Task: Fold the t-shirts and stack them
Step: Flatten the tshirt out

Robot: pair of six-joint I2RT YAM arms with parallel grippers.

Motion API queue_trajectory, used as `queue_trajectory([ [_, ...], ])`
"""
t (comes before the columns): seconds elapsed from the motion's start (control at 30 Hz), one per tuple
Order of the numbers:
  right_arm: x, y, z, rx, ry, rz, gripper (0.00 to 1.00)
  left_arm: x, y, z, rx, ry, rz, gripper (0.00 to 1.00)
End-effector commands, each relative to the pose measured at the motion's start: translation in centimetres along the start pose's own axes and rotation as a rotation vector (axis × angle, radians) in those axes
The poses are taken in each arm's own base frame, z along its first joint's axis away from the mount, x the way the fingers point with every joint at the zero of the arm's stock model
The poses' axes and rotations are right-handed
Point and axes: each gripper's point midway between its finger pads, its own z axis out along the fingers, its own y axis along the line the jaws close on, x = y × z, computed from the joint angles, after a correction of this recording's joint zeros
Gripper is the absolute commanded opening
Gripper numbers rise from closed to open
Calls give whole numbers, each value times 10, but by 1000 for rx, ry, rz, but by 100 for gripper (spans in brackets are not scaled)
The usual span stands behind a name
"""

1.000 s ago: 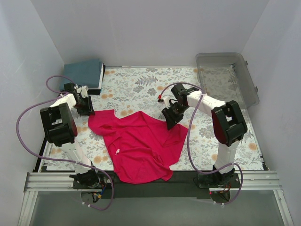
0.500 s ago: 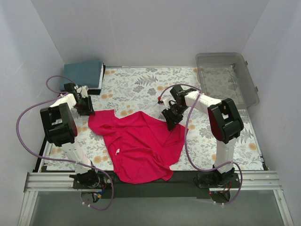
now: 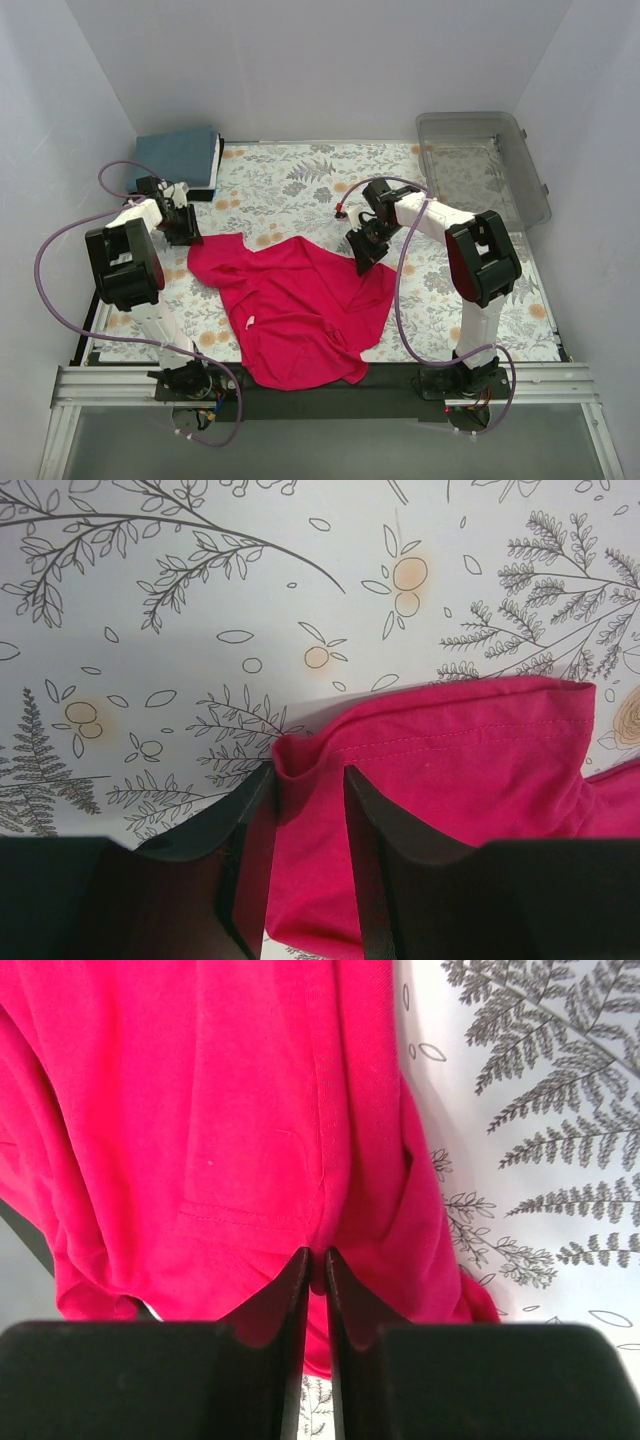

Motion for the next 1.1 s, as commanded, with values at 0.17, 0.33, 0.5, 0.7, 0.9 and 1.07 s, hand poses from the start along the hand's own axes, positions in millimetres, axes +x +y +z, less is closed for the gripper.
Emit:
queue_trajectory([
  [0.17, -6, 10, -10, -32, -11, -22, 14, -3, -11, -6, 45, -11, 20, 31],
  [0.33, -5, 11, -11, -37, -5, -26, 1, -8, -7, -3, 30, -20, 21, 31],
  [0.5, -6, 12, -13, -38, -8, -40, 1, -12, 2, 0, -13, -23, 18, 39],
  [0.7, -10, 13, -18, -29, -20, -56, 1, -18, 6, 3, -25, -26, 18, 40],
  [0.9, -11, 15, -23, -21, -25, -68, 1, -21, 10, 8, -38, -26, 3, 34],
  [1.07, -9, 14, -24, -15, -19, -71, 1, -20, 9, 10, -31, -20, -10, 26],
])
